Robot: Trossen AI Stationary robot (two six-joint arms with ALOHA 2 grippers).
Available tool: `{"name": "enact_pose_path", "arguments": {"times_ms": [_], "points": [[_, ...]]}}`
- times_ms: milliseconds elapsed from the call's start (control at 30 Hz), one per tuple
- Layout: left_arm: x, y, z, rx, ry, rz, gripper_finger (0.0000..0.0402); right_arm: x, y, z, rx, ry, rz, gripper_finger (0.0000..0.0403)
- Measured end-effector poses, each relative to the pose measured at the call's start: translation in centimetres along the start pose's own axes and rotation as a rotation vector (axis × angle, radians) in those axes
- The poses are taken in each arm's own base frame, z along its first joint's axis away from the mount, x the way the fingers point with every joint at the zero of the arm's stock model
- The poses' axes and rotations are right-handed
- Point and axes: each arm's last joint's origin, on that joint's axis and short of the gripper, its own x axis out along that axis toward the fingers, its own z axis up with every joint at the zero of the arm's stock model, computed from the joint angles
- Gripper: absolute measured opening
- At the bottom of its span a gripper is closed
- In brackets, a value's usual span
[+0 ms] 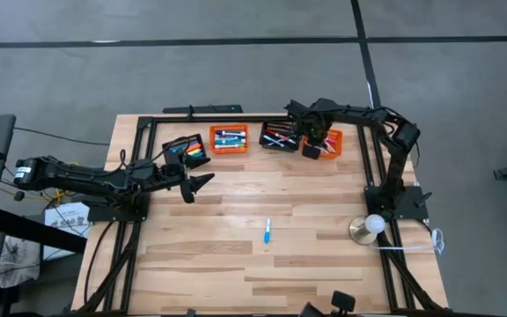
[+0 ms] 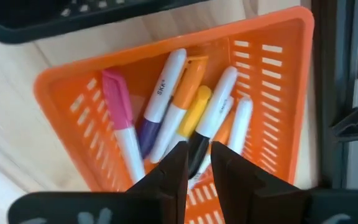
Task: Pick & Place Markers
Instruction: Put the small light blue highlighter pen into the right orange bin
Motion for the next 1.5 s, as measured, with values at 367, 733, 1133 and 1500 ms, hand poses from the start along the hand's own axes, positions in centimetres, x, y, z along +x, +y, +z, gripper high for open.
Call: {"name": "enact_pose_path", "arguments": {"times_ms": [367,733,1133,1500], "points": [[0.0,0.0,0.0,0.0,0.001,0.0,0.0315,-6.0,0.2,-2.1,0.129,-0.243,0.054,0.0063],[0.0,0.0,0.0,0.0,0.001,0.0,0.0315,-17.2,2.3,-9.0,0.09,-0.829,0.18,0.0063],[0.0,-0.4,-0.1,-0.075,0.028,-0.105,0.0315,-22.8,5.5,-18.2,0.028,-1.164,0.248,0.0063],[2.1,-3.2,1.5,-0.031,0.046,-0.188,0.0315,-18.3,8.2,-22.8,0.133,-1.345,0.402,0.0063]]}}
